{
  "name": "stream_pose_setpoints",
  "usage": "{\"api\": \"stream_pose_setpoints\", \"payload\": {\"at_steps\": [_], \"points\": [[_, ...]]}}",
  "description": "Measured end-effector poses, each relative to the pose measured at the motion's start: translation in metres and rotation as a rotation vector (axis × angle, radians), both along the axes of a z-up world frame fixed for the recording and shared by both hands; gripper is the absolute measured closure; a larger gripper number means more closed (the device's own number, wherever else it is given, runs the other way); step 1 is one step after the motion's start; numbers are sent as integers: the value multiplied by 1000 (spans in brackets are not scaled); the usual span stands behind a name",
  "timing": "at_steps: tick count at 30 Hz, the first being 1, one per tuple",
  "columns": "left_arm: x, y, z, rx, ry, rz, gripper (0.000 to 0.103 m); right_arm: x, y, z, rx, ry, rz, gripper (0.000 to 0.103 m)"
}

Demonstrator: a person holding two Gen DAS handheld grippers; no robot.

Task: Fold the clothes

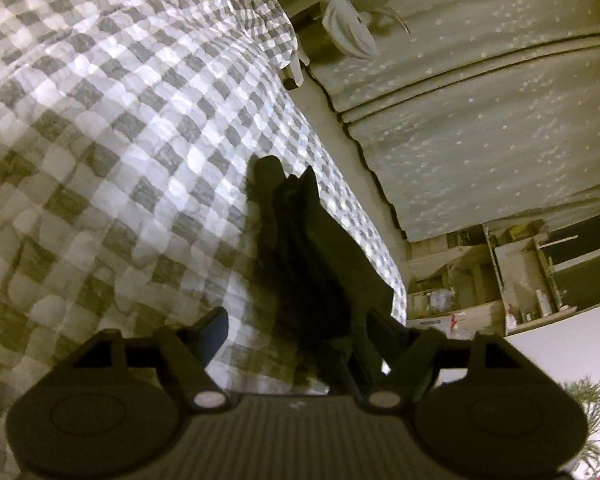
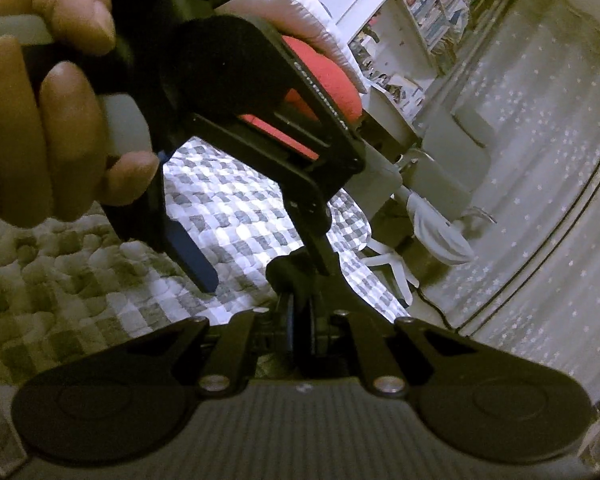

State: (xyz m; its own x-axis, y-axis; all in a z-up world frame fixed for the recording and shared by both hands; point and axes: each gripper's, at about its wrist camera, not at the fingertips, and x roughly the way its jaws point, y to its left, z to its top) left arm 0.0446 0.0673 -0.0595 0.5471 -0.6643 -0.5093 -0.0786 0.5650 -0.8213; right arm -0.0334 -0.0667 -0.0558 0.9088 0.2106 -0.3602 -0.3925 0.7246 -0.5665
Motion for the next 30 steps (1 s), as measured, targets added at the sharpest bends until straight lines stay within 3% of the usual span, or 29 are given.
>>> {"api": "stream_pose_setpoints", "payload": {"at_steps": [7,10,16,20,30], "points": [[2,-5,-2,-75,-29,15,24,0,0,0,5,17,5,96],[6,-11,-2,-71,-41,10,24,-2,3,-3,-12,21,12,96],[18,-34,-2,34,-73,-44,52,-2,3,-3,-21,25,15,96],[23,-42,-1,115,-83,-65,89,-2,3,-6,-32,27,18,96],[20,-44,3,199,-108,-90,94,-3,-10,1,40,120,22,87]]}}
